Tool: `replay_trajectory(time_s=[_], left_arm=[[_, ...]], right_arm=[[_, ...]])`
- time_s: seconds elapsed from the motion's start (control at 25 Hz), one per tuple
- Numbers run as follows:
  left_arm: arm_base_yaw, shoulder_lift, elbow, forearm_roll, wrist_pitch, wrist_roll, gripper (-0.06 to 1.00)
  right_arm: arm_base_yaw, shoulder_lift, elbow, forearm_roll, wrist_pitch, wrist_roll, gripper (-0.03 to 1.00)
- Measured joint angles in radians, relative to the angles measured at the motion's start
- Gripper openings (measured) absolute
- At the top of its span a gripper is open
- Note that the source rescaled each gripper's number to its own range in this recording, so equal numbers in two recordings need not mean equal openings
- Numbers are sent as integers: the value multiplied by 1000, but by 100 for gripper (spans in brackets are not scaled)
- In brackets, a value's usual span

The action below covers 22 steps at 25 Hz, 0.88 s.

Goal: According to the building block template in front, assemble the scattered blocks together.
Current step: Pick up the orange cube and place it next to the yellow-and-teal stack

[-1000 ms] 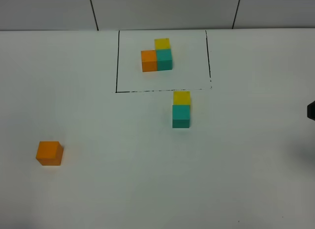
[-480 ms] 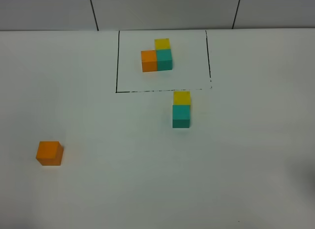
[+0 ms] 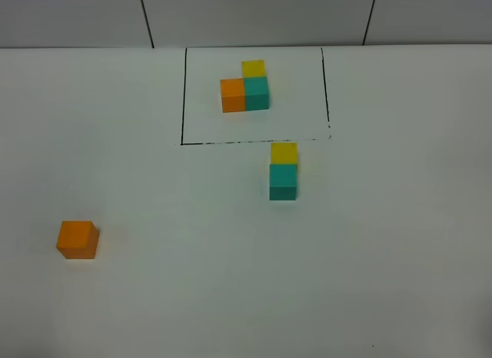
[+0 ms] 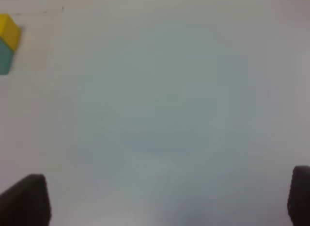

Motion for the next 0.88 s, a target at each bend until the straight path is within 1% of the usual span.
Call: replay_trajectory(time_s=[0.08,0.16,0.28,0.44,0.6,0.76,0.88], left_arm=[[0,0,0,0,0,0,72],[0,0,0,0,0,0,72],[0,0,0,0,0,0,72],[0,0,0,0,0,0,72],[0,0,0,0,0,0,72],[0,0,0,0,0,0,72],[0,0,0,0,0,0,72]], right_arm=[[10,-59,1,-42,24,-1,100],[11,-120,2,-51,31,-3,100],[11,-194,18,-43,32,-13,100],[11,-281,47,-17,46,-57,100],[25,-294,47,6,48,-68,100],[31,-294,48,8,48,-70,100],[31,-294,48,8,48,-64,96]])
